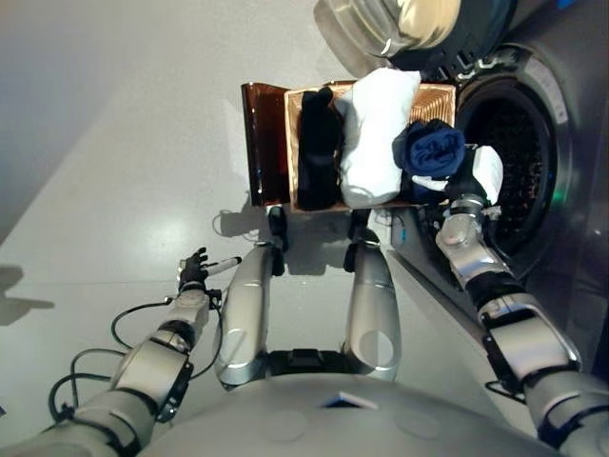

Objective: Pick up the clothes and place them into the washing machine

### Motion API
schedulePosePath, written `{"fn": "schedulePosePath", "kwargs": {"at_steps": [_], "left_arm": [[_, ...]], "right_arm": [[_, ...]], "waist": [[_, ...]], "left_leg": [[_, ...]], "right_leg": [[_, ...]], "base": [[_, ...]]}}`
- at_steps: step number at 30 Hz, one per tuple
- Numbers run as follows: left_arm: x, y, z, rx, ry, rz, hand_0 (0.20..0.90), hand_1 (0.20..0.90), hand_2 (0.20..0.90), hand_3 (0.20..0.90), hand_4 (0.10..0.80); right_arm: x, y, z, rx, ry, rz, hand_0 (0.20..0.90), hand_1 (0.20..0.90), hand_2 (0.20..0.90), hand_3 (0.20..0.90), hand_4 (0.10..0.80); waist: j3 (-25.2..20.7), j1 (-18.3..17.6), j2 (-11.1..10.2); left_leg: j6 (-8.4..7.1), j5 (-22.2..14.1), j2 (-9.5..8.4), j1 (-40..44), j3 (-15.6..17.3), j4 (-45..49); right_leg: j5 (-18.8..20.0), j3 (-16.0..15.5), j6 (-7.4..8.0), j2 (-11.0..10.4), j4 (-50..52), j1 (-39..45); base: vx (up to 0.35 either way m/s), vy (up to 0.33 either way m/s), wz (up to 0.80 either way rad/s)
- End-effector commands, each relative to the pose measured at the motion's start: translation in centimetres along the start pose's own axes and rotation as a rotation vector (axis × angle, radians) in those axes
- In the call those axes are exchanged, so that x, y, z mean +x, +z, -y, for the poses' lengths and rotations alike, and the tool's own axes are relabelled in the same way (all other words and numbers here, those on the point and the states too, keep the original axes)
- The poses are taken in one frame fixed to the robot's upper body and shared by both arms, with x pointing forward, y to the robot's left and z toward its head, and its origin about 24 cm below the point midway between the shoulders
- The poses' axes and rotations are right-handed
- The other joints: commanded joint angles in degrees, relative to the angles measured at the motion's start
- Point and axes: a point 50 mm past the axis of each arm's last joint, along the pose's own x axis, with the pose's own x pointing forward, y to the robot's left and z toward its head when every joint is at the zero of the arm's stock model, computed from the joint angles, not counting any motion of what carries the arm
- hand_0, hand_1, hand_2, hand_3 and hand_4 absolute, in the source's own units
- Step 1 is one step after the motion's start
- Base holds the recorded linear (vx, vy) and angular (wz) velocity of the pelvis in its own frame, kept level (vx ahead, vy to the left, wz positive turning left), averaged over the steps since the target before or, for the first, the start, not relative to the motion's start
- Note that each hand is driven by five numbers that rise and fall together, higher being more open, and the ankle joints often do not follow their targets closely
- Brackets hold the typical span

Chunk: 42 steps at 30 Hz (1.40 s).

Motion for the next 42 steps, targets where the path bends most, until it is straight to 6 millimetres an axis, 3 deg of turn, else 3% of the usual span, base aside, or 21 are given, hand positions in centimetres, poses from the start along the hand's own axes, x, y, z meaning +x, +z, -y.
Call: {"fn": "schedulePosePath", "kwargs": {"at_steps": [1,9,15,19,27,33,38,42], "left_arm": [[-0.4,-3.8,-2.9,0.026,0.085,-0.117,0.9,0.9,0.9,0.9,0.8],[-0.5,-4.2,-3.2,0.002,0.061,-0.128,0.9,0.9,0.9,0.9,0.8],[-0.5,-4.4,-2.8,-0.025,0.032,-0.144,0.9,0.9,0.9,0.9,0.8],[-0.6,-4.6,-2.7,-0.038,0.022,-0.166,0.9,0.9,0.9,0.9,0.8],[-0.4,-4.3,-2.4,-0.046,0.001,-0.176,0.9,0.9,0.9,0.9,0.8],[-0.3,-4.1,-2.6,-0.045,-0.004,-0.18,0.9,0.9,0.9,0.9,0.8],[-0.4,-4.5,-2.6,-0.033,-0.012,-0.195,0.9,0.9,0.9,0.9,0.8],[-0.4,-4.5,-2.7,-0.03,-0.011,-0.192,0.9,0.9,0.9,0.9,0.8]], "right_arm": [[-0.3,-0.4,1.0,0.24,-0.009,-0.014,0.2,0.2,0.2,0.2,0.3],[-2.3,-3.1,-1.3,0.791,0.061,-0.218,0.2,0.2,0.2,0.2,0.3],[-2.8,-4.2,-2.7,1.261,-0.028,-0.378,0.2,0.2,0.2,0.2,0.3],[-3.2,-5.0,-3.3,1.424,-0.072,-0.448,0.2,0.2,0.2,0.2,0.3],[-3.5,-5.7,-3.9,1.499,-0.085,-0.513,0.2,0.2,0.2,0.2,0.3],[-2.5,-4.9,-3.4,1.514,-0.071,-0.5,0.2,0.2,0.2,0.2,0.3],[-1.5,-4.3,-2.3,1.42,-0.053,-0.458,0.2,0.2,0.2,0.2,0.3],[-0.4,-2.6,-1.5,1.341,-0.01,-0.375,0.2,0.2,0.2,0.2,0.3]], "waist": [[-3.68,0.39,0.0],[-4.9,-0.04,0.34],[-5.63,0.24,1.03],[-5.95,0.27,1.38],[-6.15,0.53,1.57],[-6.07,0.81,1.64],[-5.9,1.0,1.71],[-5.45,1.15,1.63]], "left_leg": [[-6.38,7.37,0.51,-0.01,-2.47,-8.48],[-6.32,7.09,0.36,3.23,-1.74,-9.58],[-6.23,6.15,0.26,3.82,-1.49,-8.57],[-6.34,6.1,0.2,3.72,-1.37,-8.55],[-6.54,6.23,0.3,3.08,-1.55,-8.3],[-6.54,5.66,0.58,1.68,-1.4,-6.59],[-6.32,4.63,1.08,1.35,-1.13,-4.68],[-6.14,3.86,1.71,0.37,-0.98,-2.49]], "right_leg": [[-2.23,0.19,-0.13,0.0,-1.26,3.11],[-1.02,1.12,0.34,-0.42,-4.16,6.53],[-1.72,1.84,0.08,-0.35,-3.64,7.09],[-1.83,1.89,0.06,-0.38,-3.9,7.18],[-1.91,1.66,-0.12,-0.37,-3.79,6.93],[-2.66,1.95,-0.44,-0.3,-1.84,5.32],[-3.48,2.47,-0.63,0.08,-0.21,4.69],[-4.17,2.79,-0.9,0.44,1.57,3.25]], "base": [[0.055,0.033,-0.17],[0.055,0.029,-0.12],[0.021,0.017,-0.04],[-0.002,0.001,-0.02],[-0.001,0.0,-0.01],[0.0,0.0,0.0],[0.0,0.0,0.0],[-0.006,-0.014,-0.03]]}}
